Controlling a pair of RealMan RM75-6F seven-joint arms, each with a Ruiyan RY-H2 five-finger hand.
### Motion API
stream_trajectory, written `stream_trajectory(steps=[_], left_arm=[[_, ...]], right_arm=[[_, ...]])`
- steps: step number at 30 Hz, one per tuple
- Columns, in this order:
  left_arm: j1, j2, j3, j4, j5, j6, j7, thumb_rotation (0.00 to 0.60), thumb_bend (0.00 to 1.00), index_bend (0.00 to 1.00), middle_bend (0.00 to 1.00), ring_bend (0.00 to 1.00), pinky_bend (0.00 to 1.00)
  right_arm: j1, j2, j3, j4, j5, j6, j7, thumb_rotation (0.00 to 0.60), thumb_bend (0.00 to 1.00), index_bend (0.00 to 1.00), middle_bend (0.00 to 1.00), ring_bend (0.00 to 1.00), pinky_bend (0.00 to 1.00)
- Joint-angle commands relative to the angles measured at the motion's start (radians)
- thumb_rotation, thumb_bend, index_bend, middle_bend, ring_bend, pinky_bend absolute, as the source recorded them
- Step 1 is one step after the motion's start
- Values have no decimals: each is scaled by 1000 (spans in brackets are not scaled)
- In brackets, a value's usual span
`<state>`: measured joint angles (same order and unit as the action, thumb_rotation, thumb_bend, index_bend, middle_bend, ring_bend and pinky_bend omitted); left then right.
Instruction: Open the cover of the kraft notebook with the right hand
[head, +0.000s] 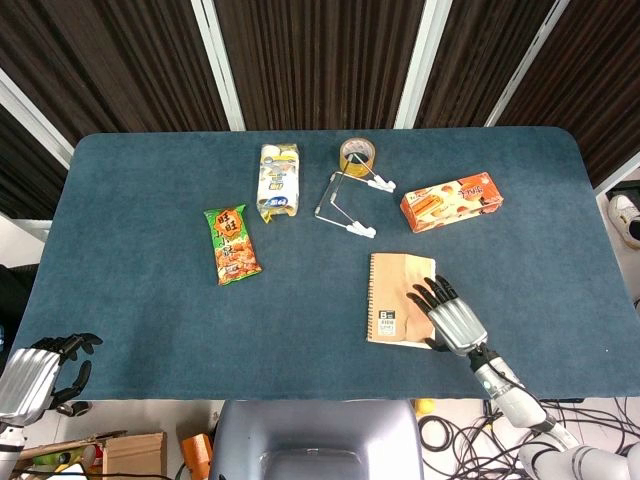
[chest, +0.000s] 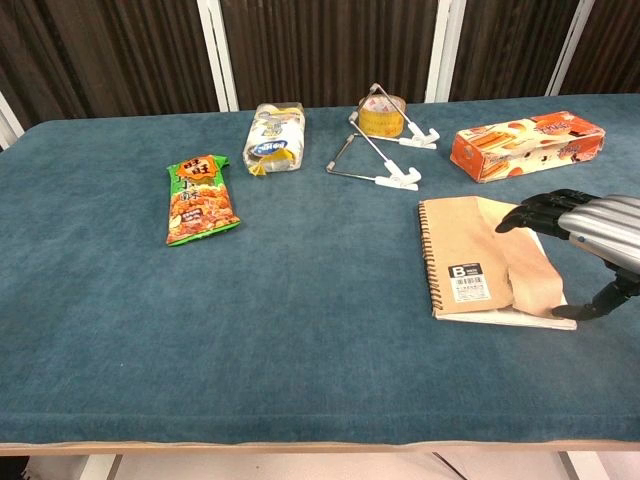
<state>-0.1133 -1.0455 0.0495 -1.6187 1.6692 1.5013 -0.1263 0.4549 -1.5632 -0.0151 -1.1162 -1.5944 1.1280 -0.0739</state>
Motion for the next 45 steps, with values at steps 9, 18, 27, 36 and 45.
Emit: stream_trajectory(steps=[9, 18, 27, 36, 45], left_arm=[[1, 0, -1, 0, -1, 1, 0, 600, 531, 396, 489, 515, 522], [1, 1, 2, -1, 2, 0, -3, 600, 532, 396, 489, 515, 522], [-1, 3, 1, 0, 3, -2, -8, 600, 531, 396, 489, 515, 523], [-2, 3, 4, 1, 8, -3, -9, 600, 531, 396, 489, 515, 523], [-4, 4, 5, 0, 7, -7, -10, 600, 531, 396, 489, 515, 524]], right_arm=[[3, -5, 0, 9, 6, 0, -1, 600, 100, 185, 101, 12, 61], [15, -50, 8, 74, -12, 33, 11, 600, 186, 362, 203, 128, 182], [30, -83, 20, 115, -35, 77, 8, 600, 297, 519, 264, 192, 239], [89, -51, 62, 13, -51, 76, -126, 600, 299, 538, 275, 192, 249], [191, -55, 153, -84, 10, -27, -295, 600, 300, 480, 276, 192, 251]])
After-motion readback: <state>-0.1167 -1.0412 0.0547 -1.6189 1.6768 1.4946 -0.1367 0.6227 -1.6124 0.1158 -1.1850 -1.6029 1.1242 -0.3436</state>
